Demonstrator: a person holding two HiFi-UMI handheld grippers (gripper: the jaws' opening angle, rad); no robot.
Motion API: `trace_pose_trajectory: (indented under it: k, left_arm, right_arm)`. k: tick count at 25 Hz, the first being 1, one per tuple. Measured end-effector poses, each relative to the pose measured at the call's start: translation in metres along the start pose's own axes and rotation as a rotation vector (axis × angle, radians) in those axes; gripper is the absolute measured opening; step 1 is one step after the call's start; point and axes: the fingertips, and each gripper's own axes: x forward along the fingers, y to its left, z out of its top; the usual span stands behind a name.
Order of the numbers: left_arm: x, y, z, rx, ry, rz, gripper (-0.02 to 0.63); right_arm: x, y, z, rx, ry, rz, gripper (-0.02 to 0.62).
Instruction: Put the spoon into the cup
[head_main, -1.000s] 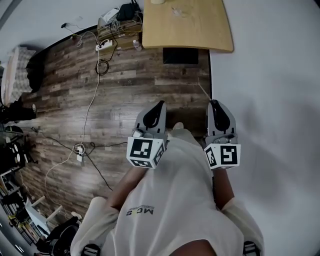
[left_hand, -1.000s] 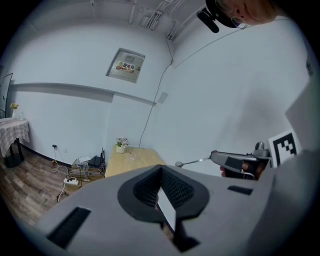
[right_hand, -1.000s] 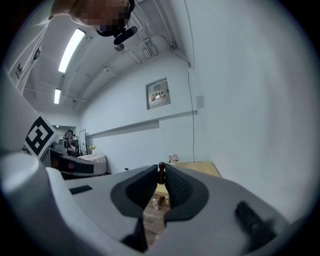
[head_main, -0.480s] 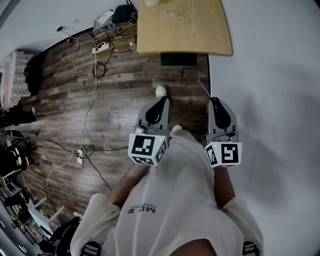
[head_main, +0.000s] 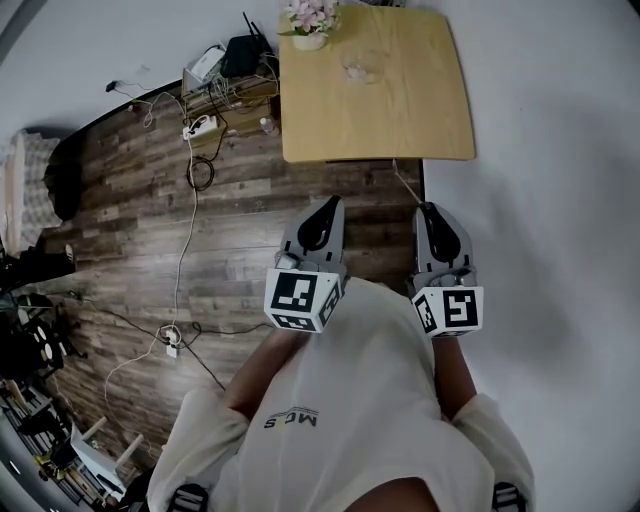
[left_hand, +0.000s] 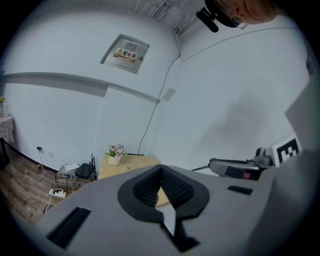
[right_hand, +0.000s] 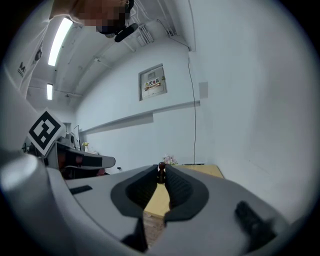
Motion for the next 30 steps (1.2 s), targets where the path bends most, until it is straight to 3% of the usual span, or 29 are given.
trace_pose_trajectory:
  k: [8, 14, 30]
  left_arm:
    - [0.078, 0.085, 0.058, -0.013, 0.004, -0.039, 0.011]
    - [0.111, 0.144, 0.072, -0.026, 0.002, -0.018, 0.011]
    - [0.136, 0.170, 0.076, -0.058, 0.010, 0.035, 0.011]
  right_arm:
    - [0.122, -0.010, 0.037, -0.017, 0.025, -0.042, 0.058]
    - [0.180, -0.012, 0.041, -0.028, 0.043, -0.052, 0.058]
    - [0.256, -0.025, 0.031, -0.071, 0.094, -0.013, 0.058]
